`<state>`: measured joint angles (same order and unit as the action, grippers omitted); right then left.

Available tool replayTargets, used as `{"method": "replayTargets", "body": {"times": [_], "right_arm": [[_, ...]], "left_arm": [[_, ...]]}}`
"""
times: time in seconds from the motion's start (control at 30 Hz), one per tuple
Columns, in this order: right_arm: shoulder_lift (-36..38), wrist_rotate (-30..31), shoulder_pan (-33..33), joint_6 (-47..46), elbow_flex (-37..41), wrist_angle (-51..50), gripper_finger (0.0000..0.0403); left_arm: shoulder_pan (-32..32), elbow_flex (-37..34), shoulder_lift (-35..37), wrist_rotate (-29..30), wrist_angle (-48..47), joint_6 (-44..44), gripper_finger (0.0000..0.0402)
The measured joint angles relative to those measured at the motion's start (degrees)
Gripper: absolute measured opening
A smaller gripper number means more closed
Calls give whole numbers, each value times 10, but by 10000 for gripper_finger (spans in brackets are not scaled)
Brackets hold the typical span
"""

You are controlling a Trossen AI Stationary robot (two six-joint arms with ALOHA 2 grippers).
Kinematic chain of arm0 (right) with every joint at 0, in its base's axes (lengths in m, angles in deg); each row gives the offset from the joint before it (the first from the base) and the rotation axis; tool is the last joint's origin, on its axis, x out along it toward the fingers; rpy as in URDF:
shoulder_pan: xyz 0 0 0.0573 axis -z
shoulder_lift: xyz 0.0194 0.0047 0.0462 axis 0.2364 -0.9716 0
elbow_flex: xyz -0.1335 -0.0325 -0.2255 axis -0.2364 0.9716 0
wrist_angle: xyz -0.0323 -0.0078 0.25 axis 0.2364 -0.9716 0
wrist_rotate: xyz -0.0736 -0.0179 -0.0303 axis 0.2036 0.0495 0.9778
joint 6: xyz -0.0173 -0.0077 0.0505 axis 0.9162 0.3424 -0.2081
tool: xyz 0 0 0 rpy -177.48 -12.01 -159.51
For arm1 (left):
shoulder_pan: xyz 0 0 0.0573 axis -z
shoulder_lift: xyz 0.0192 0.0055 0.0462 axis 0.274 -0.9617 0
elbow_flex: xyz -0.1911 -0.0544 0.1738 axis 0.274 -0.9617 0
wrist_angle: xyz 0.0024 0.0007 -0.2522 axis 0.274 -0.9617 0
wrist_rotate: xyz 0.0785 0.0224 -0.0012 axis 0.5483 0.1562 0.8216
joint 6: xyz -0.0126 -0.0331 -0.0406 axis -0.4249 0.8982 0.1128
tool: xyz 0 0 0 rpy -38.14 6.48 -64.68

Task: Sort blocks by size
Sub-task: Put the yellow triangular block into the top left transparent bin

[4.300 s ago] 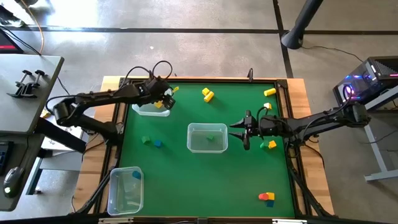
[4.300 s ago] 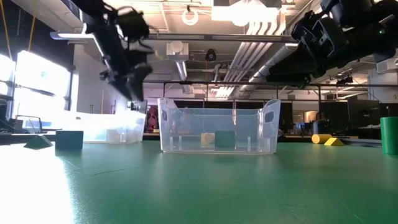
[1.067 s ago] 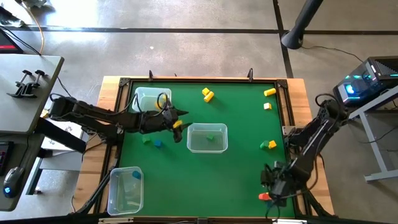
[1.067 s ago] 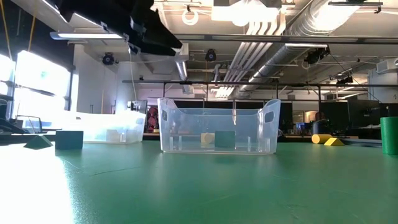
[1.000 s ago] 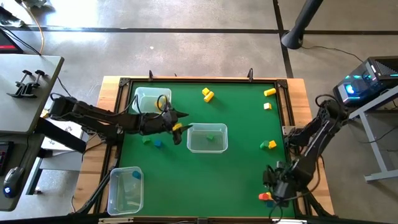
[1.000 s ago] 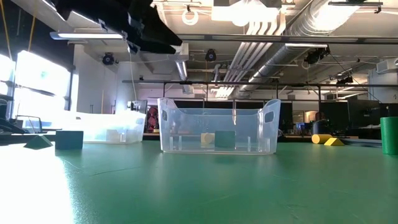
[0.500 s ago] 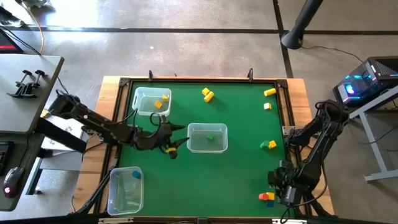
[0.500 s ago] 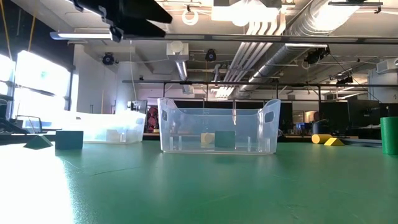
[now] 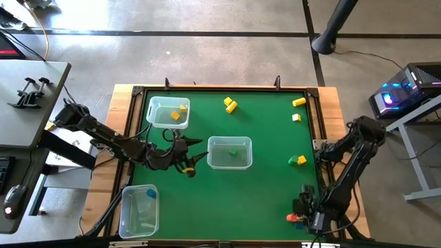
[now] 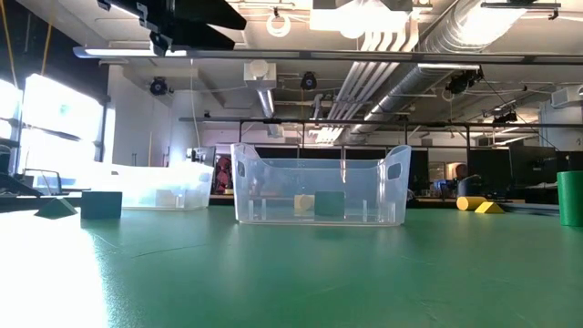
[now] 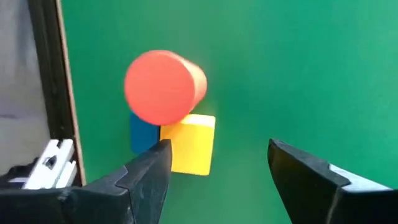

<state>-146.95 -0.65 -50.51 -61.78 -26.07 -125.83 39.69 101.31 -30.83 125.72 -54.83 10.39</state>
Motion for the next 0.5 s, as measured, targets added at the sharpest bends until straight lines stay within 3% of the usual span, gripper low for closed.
{"method": "replayTargets", "body": {"times": [0.5], "right_arm": [[-19, 4, 0, -61, -2, -68, 259]], "left_arm": [[-1, 0, 0, 2, 0, -4, 239]]}}
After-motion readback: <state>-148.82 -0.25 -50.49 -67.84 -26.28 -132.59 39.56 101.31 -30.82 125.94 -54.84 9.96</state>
